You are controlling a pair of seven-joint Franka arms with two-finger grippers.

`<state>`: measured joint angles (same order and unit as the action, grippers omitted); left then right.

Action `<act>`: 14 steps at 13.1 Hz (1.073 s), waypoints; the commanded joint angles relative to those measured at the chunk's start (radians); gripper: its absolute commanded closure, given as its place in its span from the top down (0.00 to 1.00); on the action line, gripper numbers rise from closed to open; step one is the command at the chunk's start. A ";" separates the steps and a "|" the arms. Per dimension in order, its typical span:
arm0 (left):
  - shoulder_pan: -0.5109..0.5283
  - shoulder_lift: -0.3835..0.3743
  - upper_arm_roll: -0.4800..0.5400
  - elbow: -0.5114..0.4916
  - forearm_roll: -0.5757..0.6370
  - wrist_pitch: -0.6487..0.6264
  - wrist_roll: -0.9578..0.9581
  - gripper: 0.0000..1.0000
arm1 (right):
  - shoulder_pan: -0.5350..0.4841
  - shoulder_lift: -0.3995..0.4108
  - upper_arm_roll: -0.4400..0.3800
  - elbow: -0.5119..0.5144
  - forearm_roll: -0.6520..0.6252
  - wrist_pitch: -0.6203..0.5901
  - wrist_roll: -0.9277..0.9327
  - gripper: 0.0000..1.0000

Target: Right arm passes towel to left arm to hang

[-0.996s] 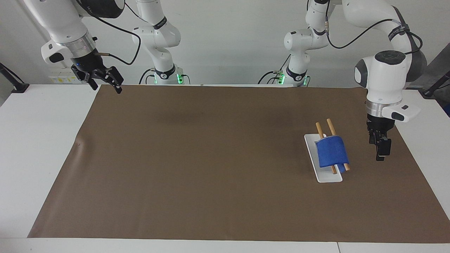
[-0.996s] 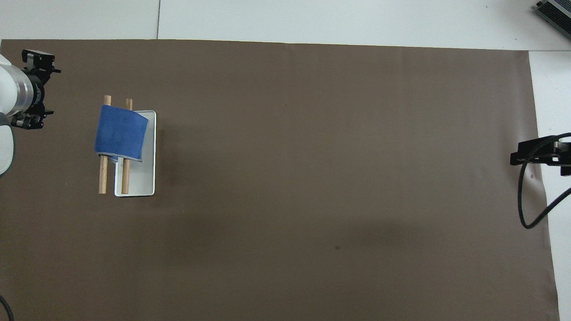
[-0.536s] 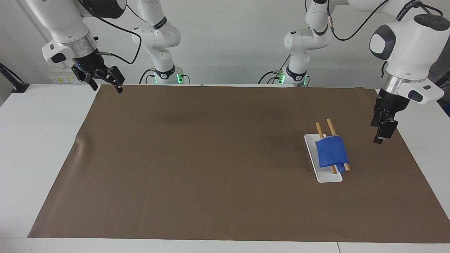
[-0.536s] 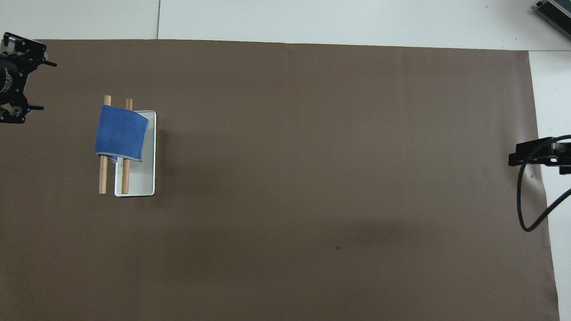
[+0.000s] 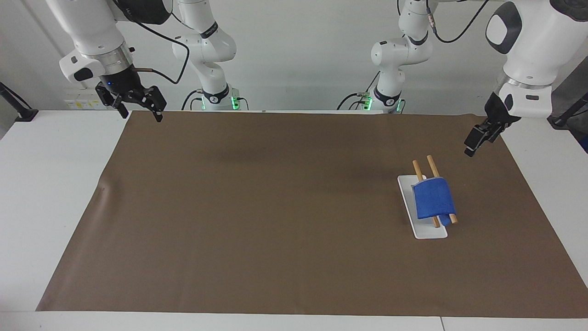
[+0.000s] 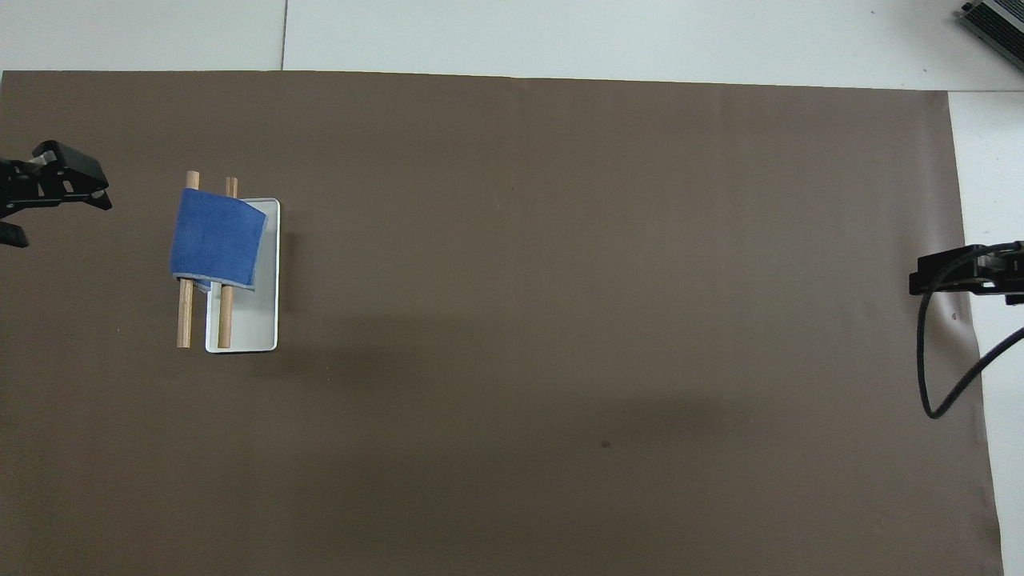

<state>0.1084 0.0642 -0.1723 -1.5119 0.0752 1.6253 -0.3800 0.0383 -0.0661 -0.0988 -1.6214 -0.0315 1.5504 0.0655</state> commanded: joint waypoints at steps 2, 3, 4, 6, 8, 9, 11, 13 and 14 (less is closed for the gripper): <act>-0.006 -0.036 0.017 -0.011 -0.025 -0.076 0.332 0.90 | -0.011 0.068 0.007 0.086 -0.004 -0.043 -0.021 1.00; -0.006 -0.047 0.022 -0.017 -0.026 -0.100 0.395 0.90 | -0.006 0.063 0.008 0.078 -0.004 -0.043 -0.016 1.00; -0.006 -0.050 0.025 -0.022 -0.028 -0.111 0.414 0.95 | -0.006 0.060 0.007 0.072 -0.004 -0.044 -0.013 1.00; -0.007 -0.049 0.011 -0.016 -0.029 -0.094 0.403 1.00 | -0.012 0.058 0.007 0.071 -0.002 -0.044 -0.018 1.00; -0.007 -0.056 0.007 -0.022 -0.029 -0.093 0.395 1.00 | -0.012 0.058 0.008 0.071 -0.004 -0.050 -0.023 1.00; -0.007 -0.055 0.005 -0.019 -0.029 -0.088 0.365 1.00 | -0.012 0.058 0.008 0.069 -0.002 -0.050 -0.023 1.00; -0.006 -0.057 0.013 -0.021 -0.076 -0.076 0.313 1.00 | -0.012 0.058 0.008 0.069 -0.002 -0.050 -0.023 1.00; -0.006 -0.057 0.014 -0.021 -0.081 -0.082 0.313 1.00 | -0.012 0.058 0.008 0.069 -0.002 -0.050 -0.023 1.00; -0.006 -0.057 0.014 -0.022 -0.081 -0.082 0.314 1.00 | -0.012 0.058 0.008 0.071 -0.004 -0.050 -0.023 1.00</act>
<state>0.1085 0.0292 -0.1692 -1.5128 0.0127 1.5365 -0.0527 0.0370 -0.0131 -0.0988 -1.5701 -0.0314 1.5249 0.0655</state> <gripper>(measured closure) 0.000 0.000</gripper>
